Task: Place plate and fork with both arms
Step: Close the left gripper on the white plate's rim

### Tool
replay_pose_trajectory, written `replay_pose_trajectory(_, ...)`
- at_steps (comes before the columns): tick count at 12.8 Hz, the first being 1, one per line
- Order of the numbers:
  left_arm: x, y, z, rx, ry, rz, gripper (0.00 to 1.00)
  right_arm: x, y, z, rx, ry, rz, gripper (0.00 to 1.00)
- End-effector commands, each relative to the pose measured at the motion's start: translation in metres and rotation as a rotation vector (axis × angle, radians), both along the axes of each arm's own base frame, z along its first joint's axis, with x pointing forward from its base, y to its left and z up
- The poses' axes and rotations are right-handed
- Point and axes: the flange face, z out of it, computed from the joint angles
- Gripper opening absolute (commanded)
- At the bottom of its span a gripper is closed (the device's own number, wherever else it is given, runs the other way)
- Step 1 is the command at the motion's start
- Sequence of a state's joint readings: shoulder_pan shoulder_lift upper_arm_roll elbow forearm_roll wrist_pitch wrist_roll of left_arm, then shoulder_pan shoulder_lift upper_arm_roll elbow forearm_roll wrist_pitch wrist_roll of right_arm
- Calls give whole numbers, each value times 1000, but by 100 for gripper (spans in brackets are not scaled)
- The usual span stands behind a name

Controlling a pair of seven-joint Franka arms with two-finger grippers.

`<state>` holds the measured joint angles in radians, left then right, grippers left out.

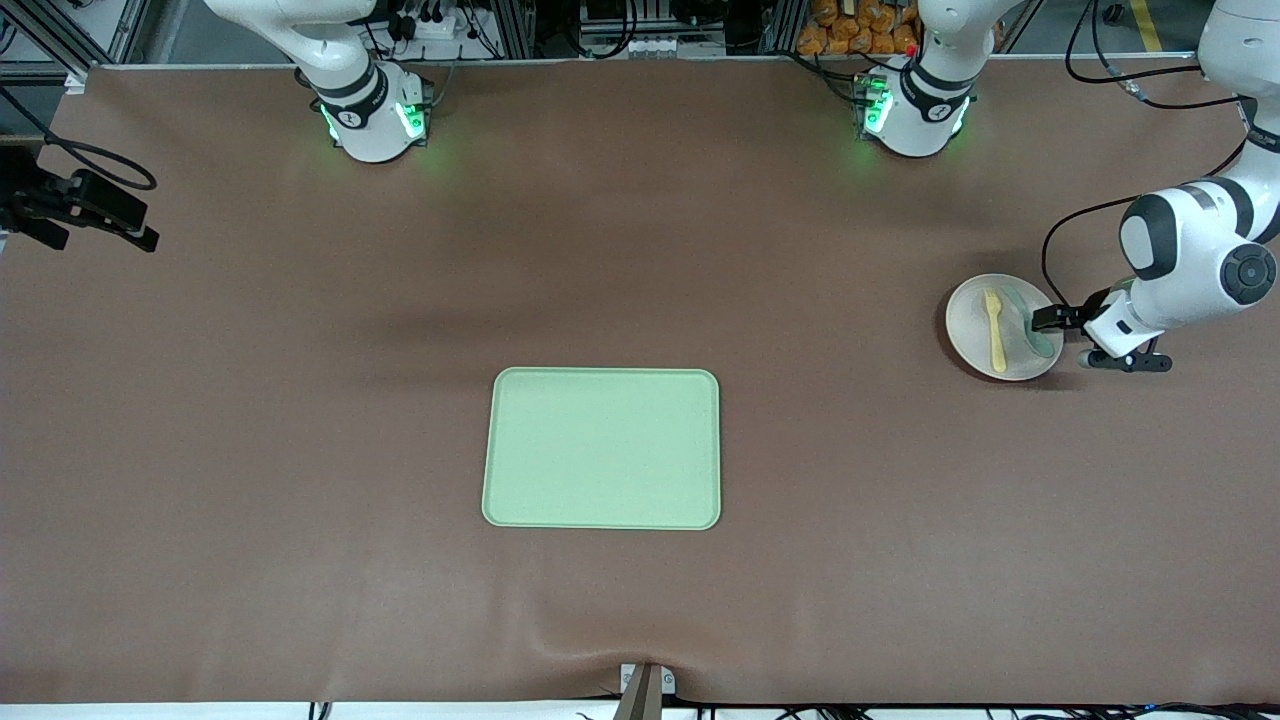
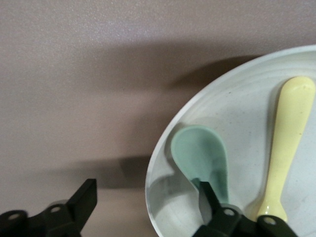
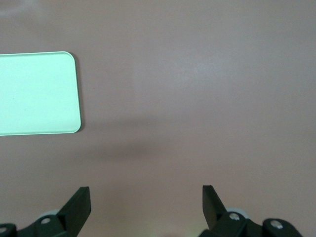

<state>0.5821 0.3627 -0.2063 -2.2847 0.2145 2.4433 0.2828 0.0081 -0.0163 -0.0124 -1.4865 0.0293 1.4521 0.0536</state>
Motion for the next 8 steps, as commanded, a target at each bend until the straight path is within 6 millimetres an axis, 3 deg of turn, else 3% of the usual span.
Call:
replay_pose_trajectory(1,0,2,9,2,-17,17,89,-3,-4,2,18,-3,5,100)
replay_pose_trajectory(5,0,3,9,2,-19,20,85,-3,-4,2,18,-5,5,100)
replay_pose_trajectory(8,0,3,8,1,-17,21,67,-3,-4,2,18,-3,5,100)
